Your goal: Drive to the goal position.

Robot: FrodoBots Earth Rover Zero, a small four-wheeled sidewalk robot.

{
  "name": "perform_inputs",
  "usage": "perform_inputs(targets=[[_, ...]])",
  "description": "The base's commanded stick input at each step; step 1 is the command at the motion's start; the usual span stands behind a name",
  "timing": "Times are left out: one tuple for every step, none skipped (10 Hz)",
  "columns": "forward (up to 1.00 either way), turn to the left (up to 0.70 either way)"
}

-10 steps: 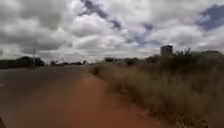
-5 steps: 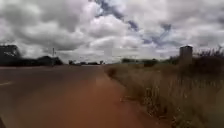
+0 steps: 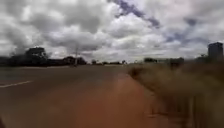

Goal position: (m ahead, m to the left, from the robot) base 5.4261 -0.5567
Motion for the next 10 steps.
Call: perform_inputs(targets=[[0.85, 0.34], [0.85, 0.34], [0.85, 0.34], [0.85, 0.34], [0.85, 0.34], [0.85, 0.34], [0.85, 0.33], [0.85, 0.11], [0.85, 0.00], [0.85, -0.01]])
